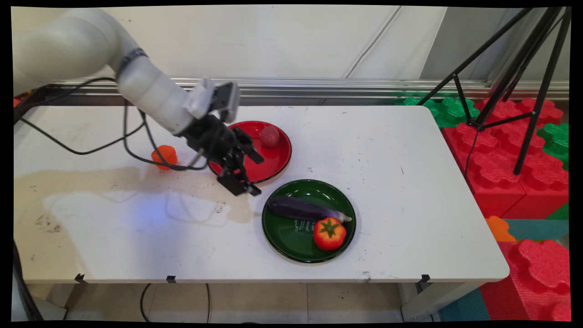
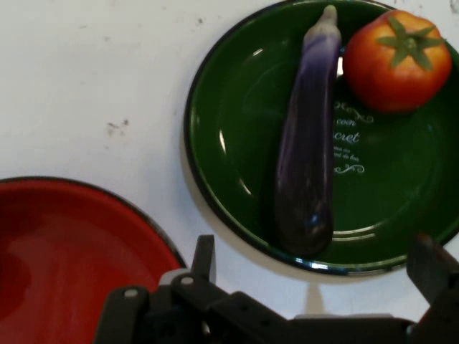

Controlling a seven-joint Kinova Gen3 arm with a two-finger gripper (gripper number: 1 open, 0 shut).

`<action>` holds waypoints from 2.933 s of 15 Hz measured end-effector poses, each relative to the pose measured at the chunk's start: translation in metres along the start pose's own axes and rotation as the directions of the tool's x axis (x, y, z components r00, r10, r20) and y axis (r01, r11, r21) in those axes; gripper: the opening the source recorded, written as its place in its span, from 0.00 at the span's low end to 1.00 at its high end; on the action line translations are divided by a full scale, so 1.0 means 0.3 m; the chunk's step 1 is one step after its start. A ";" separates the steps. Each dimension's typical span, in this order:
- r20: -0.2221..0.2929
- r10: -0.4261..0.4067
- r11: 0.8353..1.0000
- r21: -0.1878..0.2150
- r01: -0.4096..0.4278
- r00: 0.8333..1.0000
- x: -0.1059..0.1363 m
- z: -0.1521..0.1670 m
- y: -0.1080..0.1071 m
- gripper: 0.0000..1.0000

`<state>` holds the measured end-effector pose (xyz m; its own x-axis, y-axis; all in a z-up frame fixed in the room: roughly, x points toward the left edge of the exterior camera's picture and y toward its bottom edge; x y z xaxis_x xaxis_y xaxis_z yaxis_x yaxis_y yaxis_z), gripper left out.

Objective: Pick up the eggplant from the green plate, then place the picked object on the table

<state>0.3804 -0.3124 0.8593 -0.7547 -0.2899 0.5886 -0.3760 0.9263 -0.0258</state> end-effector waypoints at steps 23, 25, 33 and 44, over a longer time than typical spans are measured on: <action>0.072 0.051 0.995 -0.088 -0.045 0.996 0.090 0.428 -0.011 1.00; 0.068 0.052 0.995 -0.086 -0.046 0.996 0.096 0.439 -0.011 1.00; 0.060 0.053 0.995 -0.083 -0.048 0.997 0.108 0.454 -0.007 0.00; 0.025 0.037 0.998 -0.053 -0.036 0.999 0.121 0.376 -0.012 0.00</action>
<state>0.2937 -0.3534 0.7896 -0.7815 -0.2611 0.5667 -0.3194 0.9476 -0.0038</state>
